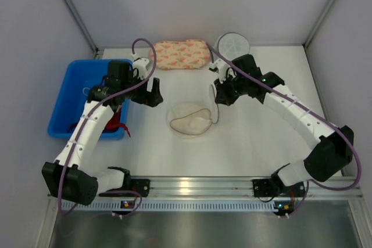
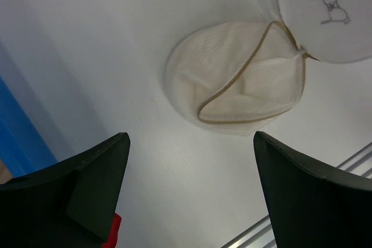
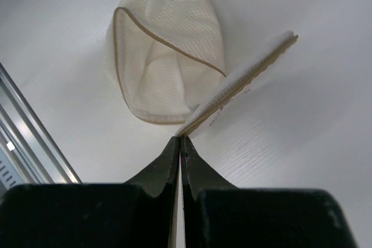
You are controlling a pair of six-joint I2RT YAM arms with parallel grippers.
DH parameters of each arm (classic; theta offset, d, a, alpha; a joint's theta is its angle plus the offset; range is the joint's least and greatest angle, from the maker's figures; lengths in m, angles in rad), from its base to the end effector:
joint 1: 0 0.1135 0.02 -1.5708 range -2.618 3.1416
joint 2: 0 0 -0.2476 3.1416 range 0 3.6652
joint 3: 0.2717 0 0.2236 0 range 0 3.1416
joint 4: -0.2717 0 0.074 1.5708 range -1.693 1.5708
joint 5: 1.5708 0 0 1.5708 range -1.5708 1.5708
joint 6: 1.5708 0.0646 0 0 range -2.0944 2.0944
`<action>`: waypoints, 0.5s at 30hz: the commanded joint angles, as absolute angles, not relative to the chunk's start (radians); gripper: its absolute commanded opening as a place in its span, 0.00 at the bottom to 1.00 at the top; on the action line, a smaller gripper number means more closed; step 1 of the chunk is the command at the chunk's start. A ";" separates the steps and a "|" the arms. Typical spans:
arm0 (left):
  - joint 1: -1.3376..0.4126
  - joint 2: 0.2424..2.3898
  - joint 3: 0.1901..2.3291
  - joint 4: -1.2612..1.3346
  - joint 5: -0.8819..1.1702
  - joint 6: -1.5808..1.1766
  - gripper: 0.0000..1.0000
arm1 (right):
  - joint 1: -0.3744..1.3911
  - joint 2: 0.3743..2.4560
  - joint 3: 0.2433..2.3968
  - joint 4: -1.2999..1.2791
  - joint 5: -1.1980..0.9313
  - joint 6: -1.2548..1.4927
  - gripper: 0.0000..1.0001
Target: Place the bra in the laundry bag and zip it closed
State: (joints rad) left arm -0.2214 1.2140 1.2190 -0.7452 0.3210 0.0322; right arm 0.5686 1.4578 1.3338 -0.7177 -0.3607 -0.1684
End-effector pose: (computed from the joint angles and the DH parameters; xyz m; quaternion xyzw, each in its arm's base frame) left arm 0.2380 -0.0745 0.3153 0.1782 0.8878 -0.1832 0.3827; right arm 0.2429 0.1823 0.2922 -0.3907 0.8344 0.2340 0.3104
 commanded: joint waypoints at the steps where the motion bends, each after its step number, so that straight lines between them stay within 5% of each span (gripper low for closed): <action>1: -0.219 1.238 1.171 -0.690 0.495 0.046 0.92 | 0.453 1.385 1.313 -0.687 -0.472 -0.166 0.00; 9: -0.262 1.383 1.089 -0.661 0.463 0.005 0.70 | 0.183 1.388 1.126 -0.654 -0.627 -0.147 0.00; 15: -0.391 1.405 0.988 -0.627 0.465 -0.022 0.66 | 0.134 1.456 0.997 -0.583 -0.644 -0.143 0.00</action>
State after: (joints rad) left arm -0.3435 1.4277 1.0100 -0.6800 0.4465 -0.0025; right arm 0.1467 1.4429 1.0199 -0.6514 -0.5888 -0.1452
